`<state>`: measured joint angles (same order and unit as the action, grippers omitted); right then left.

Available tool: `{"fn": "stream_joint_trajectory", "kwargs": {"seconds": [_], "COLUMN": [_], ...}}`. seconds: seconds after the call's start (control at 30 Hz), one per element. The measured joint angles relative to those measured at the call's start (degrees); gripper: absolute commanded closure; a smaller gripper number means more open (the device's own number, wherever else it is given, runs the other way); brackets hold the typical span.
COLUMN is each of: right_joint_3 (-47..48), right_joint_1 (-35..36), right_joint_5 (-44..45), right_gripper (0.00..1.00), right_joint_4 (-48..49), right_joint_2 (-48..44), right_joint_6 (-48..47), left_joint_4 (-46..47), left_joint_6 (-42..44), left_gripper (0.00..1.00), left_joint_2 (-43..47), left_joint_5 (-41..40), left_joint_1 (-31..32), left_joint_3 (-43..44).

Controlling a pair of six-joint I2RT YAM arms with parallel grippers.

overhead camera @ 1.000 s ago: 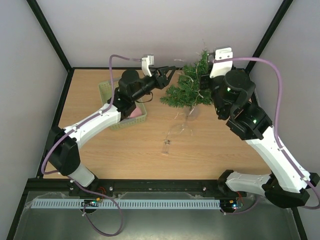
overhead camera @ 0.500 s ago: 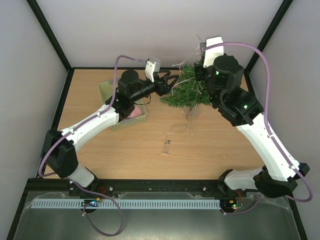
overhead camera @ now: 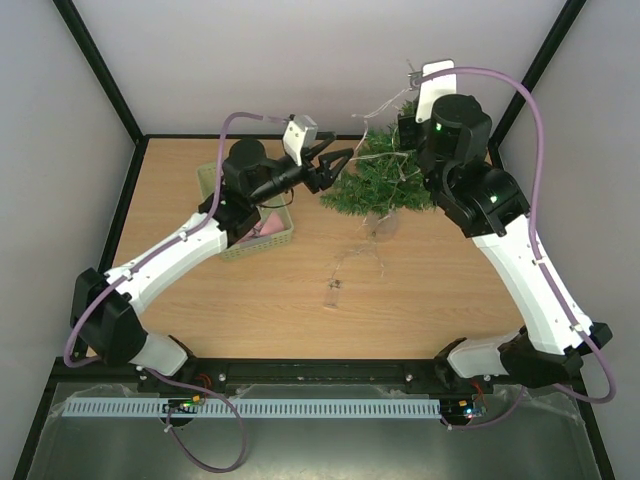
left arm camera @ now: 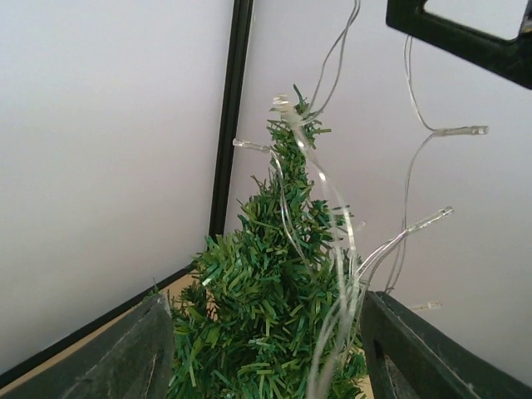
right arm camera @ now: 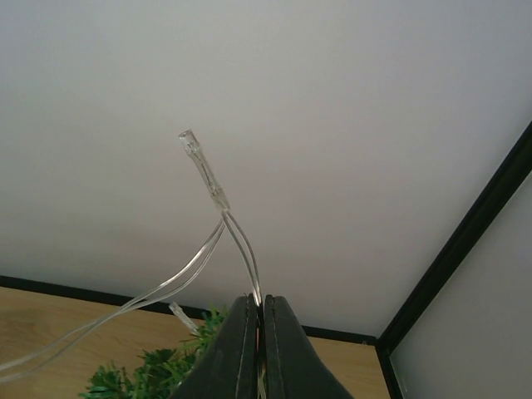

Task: Decorate the small christmas tree
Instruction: Wrap the decoration item around the Christmas tree.

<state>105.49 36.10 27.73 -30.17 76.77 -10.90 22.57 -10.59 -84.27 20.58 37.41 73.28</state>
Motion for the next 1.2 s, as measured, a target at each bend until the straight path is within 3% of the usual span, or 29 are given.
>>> {"fn": "stream_joint_trajectory", "kwargs": {"seconds": [0.23, 0.5, 1.03, 1.2], "right_joint_3": [0.22, 0.98, 1.86, 1.92], "right_joint_1": [-1.33, -1.64, -1.66, -1.66], "right_joint_5": [-0.94, -2.05, -3.43, -3.45], "right_gripper": [0.98, 0.98, 0.98, 0.98], "right_joint_4": [-1.36, -2.12, -2.80, -2.82], "right_joint_2": [0.50, 0.94, 0.83, 0.61], "right_joint_6": [0.66, 1.33, 2.60, 2.60], "left_joint_4": [0.79, 4.33, 11.96, 13.09], "left_joint_6": [2.51, 8.55, 11.30, 12.22], "left_gripper": [0.37, 0.38, 0.40, 0.48], "left_joint_2": [3.39, 7.82, -9.62, -14.27], "left_joint_5": [-1.16, -4.76, -6.97, -7.50], "left_joint_1": [1.64, 11.89, 15.34, 15.34], "left_joint_3": [-5.14, -21.00, -22.49, -22.49]}}
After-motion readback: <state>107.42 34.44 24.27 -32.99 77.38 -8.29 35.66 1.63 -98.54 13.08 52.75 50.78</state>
